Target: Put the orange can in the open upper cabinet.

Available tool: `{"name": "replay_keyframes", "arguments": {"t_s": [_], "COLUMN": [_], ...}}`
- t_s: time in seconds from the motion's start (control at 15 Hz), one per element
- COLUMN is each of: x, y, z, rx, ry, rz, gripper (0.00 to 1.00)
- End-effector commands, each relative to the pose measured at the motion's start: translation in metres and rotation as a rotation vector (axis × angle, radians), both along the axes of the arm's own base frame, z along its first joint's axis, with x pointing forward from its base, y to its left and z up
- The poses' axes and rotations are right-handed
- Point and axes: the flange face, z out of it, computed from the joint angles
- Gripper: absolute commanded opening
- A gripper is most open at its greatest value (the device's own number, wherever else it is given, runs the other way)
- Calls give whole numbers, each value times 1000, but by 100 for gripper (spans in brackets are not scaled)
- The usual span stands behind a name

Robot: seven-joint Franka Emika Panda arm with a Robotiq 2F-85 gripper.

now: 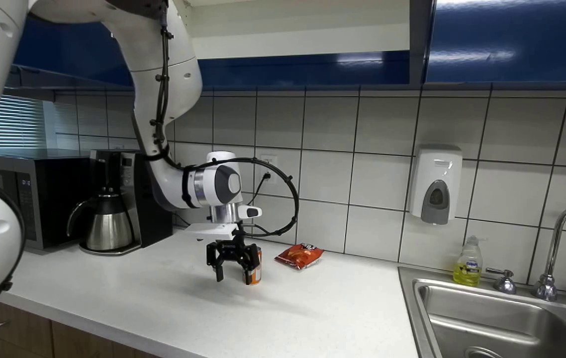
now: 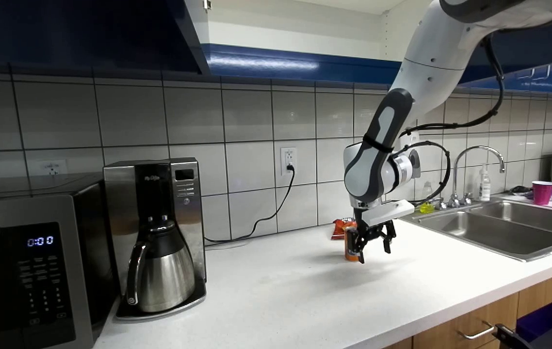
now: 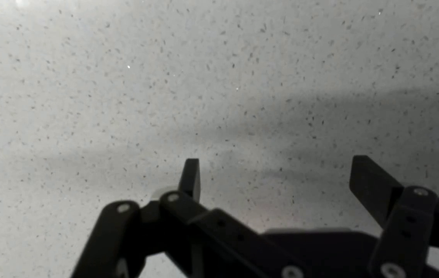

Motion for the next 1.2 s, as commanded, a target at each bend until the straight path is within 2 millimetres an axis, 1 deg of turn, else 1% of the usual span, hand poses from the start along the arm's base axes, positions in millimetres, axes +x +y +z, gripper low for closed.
{"name": "replay_keyframes", "arguments": {"t_s": [0.0,0.53,0.8,1.13], "x": [13,31,35,38], "y": [4,23,22,17], "z": [-2,4,5,2], "rx": [-5,-18,-18,-20], "ry": [-67,-196,-224,-246], "rz": [21,52,32,5], "gripper": [100,100,100,100]}}
